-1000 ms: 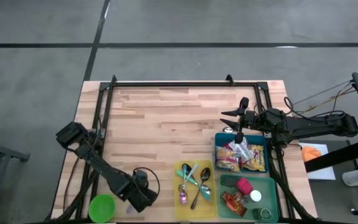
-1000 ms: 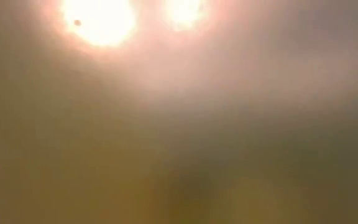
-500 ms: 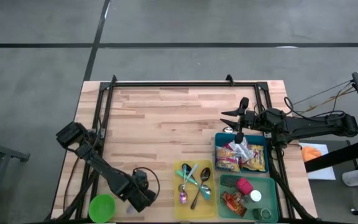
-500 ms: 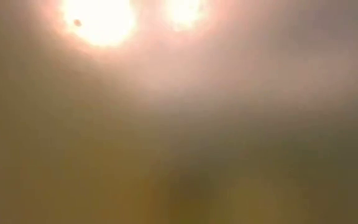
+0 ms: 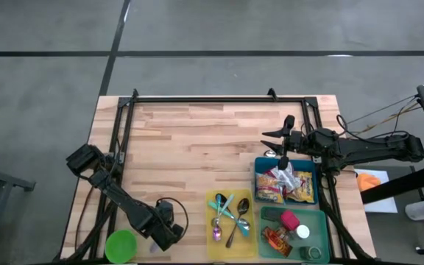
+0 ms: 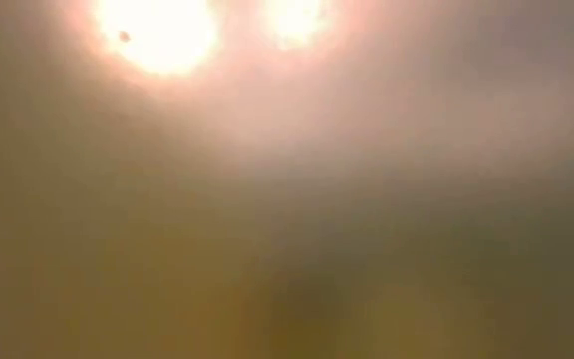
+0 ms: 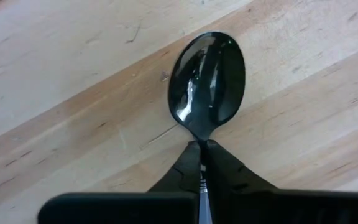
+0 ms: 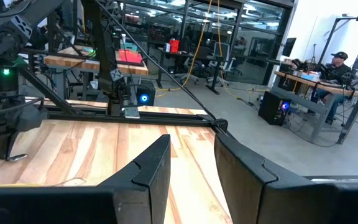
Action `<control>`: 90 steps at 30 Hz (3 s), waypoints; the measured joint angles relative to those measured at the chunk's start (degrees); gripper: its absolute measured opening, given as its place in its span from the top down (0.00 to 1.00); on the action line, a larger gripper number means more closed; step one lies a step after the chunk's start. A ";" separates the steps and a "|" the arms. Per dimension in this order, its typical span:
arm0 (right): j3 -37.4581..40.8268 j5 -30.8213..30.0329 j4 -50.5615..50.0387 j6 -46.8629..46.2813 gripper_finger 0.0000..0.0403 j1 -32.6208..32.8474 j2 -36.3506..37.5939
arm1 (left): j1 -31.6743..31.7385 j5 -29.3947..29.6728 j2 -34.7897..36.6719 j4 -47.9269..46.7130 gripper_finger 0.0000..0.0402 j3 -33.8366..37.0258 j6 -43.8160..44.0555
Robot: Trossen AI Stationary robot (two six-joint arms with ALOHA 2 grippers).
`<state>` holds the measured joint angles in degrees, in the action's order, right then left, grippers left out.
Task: Pick & Place Food Item
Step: Put the purple spoon into the yellow bin
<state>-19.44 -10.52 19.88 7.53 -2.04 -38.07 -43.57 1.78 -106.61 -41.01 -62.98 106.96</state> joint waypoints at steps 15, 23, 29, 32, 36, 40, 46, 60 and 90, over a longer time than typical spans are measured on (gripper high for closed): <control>0.00 0.00 0.00 0.00 0.70 0.00 -0.02 | 0.07 4.11 2.29 -6.62 1.00 -4.44 0.14; 0.00 0.00 0.02 0.00 0.70 0.01 -0.02 | 0.17 8.27 3.15 -12.88 1.00 -9.69 -0.52; 0.00 0.00 0.00 0.00 0.70 0.00 -0.02 | 0.17 13.83 3.28 -17.15 1.00 -13.80 -0.72; 0.00 0.00 0.02 0.00 0.70 0.00 -0.02 | 0.55 17.70 3.30 -18.78 1.00 -16.22 -1.35; 0.00 0.00 0.02 0.00 0.70 0.01 -0.02 | 1.98 22.31 3.34 -19.45 1.00 -19.03 -4.25; 0.00 0.00 0.02 0.00 0.70 0.00 -0.02 | 4.67 26.21 3.39 -18.32 1.00 -20.24 -7.40; 0.00 0.00 0.02 0.00 0.70 0.02 -0.02 | 10.03 26.95 3.39 -10.47 1.00 -20.37 -18.07; 0.00 0.00 0.02 0.00 0.70 0.02 -0.02 | 17.58 22.78 2.83 8.29 1.00 -19.99 -34.60; -0.02 0.00 -0.04 0.00 0.70 0.02 0.01 | 24.83 5.49 -7.97 18.05 1.00 -18.25 -40.72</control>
<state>-19.46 -10.52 19.84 7.53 -2.02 -38.06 -18.74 7.27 -114.58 -22.96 -81.23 66.24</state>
